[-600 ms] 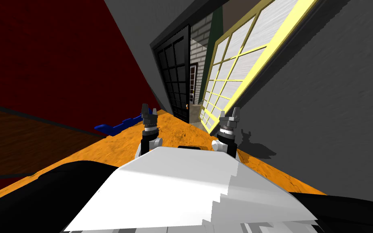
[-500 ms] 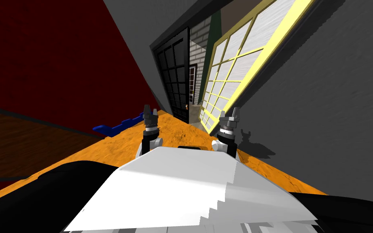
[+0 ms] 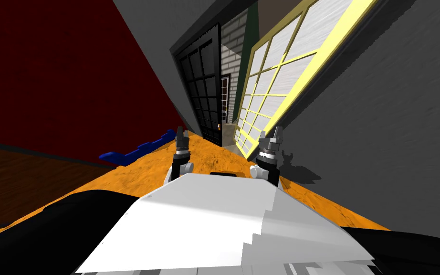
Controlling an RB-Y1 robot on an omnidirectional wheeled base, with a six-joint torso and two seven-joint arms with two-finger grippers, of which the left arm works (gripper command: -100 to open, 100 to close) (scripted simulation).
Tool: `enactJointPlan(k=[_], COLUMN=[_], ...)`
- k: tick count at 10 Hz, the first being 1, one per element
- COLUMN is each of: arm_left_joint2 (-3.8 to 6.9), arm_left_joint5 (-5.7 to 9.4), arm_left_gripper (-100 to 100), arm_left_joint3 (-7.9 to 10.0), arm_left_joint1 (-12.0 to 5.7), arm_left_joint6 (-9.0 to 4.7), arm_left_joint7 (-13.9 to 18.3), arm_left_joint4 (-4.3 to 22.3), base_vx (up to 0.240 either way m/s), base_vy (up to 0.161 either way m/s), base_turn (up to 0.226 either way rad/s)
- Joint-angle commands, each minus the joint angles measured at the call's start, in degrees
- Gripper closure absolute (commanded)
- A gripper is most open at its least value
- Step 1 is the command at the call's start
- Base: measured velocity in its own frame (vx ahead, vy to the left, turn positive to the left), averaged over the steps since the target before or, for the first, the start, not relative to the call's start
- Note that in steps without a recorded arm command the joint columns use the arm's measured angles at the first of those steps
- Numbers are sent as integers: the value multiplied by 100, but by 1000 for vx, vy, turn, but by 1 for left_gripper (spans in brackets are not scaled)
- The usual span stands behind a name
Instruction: Push the door open
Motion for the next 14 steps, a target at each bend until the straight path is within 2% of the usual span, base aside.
enactJointPlan(k=[1,5,6,14], arm_left_joint2=[59,145,190,382], arm_left_joint5=[-2,-16,-24,-59], arm_left_gripper=[-100,-100,-100,-100], arm_left_joint3=[-15,-49,-68,-152], arm_left_joint1=[-25,-116,-166,-390], arm_left_joint6=[-99,-231,-304,-629], arm_left_joint7=[-190,-524,-708,-1529], arm_left_joint4=[245,689,934,2025], base_vx=[107,84,108,103], base_vy=[22,3,16,20], base_turn=[-78,-57,-105,-69])
